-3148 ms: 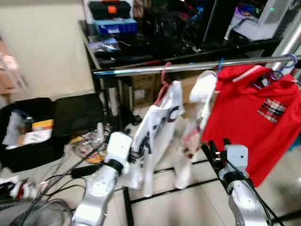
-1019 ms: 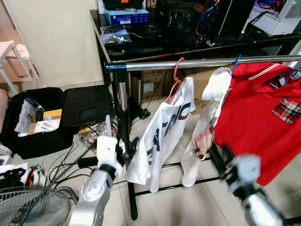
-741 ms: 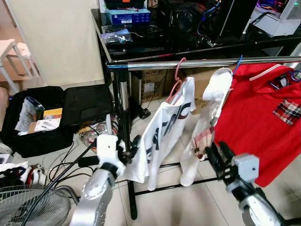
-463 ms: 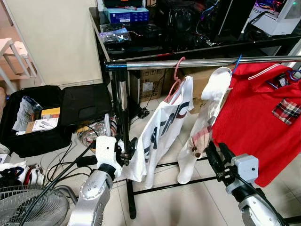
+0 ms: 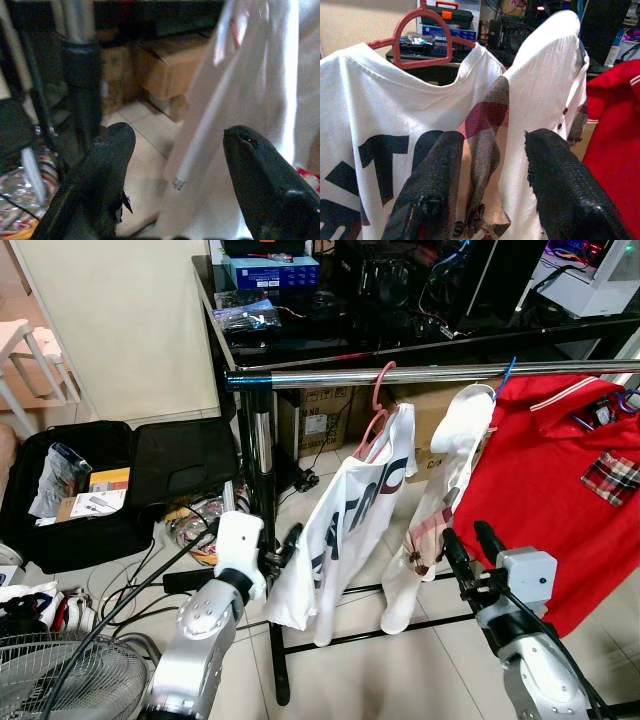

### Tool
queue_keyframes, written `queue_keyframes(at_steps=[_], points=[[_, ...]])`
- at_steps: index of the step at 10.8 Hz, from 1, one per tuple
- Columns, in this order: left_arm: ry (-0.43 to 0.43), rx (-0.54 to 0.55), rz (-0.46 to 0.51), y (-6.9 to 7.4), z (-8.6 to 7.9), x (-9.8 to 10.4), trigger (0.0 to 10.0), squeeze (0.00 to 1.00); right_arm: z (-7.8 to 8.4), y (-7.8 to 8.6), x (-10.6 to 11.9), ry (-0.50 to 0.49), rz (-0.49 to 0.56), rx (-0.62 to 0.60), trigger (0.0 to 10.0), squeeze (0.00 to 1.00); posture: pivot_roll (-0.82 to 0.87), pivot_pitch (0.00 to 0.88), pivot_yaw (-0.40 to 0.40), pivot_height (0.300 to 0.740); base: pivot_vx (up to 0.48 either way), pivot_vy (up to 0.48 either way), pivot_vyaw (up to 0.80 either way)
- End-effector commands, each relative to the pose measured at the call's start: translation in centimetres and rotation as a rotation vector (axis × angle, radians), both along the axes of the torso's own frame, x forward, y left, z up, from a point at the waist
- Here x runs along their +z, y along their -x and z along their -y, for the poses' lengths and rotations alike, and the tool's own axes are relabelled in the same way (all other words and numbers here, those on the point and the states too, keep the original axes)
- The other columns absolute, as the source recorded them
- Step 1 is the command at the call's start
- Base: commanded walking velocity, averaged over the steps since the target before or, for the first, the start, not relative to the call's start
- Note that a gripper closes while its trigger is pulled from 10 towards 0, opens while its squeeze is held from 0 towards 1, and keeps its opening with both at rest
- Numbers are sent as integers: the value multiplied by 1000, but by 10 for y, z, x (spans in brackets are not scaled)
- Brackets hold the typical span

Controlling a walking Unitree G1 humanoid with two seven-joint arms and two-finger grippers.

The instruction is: Hang hanger

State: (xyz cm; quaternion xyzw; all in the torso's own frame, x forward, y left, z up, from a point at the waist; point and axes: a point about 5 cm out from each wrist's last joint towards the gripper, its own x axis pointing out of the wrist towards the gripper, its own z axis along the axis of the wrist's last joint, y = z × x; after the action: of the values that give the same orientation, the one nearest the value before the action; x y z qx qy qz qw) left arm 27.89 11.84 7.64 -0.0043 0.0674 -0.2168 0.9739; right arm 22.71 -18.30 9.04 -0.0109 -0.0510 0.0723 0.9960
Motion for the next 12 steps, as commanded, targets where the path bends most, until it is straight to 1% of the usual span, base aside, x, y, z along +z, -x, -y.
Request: queue_keyframes(at_steps=[1,3,4,5,7,8,9,11,12], points=[[-14,-57,-16,1,8,-4,10000,0,3,-2,6,13,19,-16,10000,0,103,85,-60,740,0,0,0],[-46,-179,-26,0,22,-10,10000,0,4,-6,10,5,29,-41,10000,0,90,70,-58,740,0,0,0],[-35,-245,-32,-3,34,-10,10000,0,3,-6,11,1,35,-45,10000,0,89,71,-56,740,0,0,0],[-27,-260,-30,-7,40,-9,10000,0,1,-7,13,-3,42,-51,10000,0,87,72,-55,740,0,0,0],[-26,-279,-15,-9,45,-7,10000,0,0,-9,17,-7,57,-60,10000,0,89,75,-50,740,0,0,0],[-44,-295,-1,-9,49,-8,10000,0,0,-11,21,-11,73,-70,10000,0,90,76,-48,740,0,0,0],[-45,-303,14,-8,52,-9,10000,0,-4,-15,29,-28,99,-73,10000,0,95,77,-44,740,0,0,0],[-42,-292,28,-9,51,-10,10000,0,-16,-19,36,-66,109,-15,10000,0,105,77,-38,740,0,0,0],[-82,-308,43,-10,56,-12,10000,0,-24,-22,39,-89,106,40,10000,0,112,75,-37,740,0,0,0]])
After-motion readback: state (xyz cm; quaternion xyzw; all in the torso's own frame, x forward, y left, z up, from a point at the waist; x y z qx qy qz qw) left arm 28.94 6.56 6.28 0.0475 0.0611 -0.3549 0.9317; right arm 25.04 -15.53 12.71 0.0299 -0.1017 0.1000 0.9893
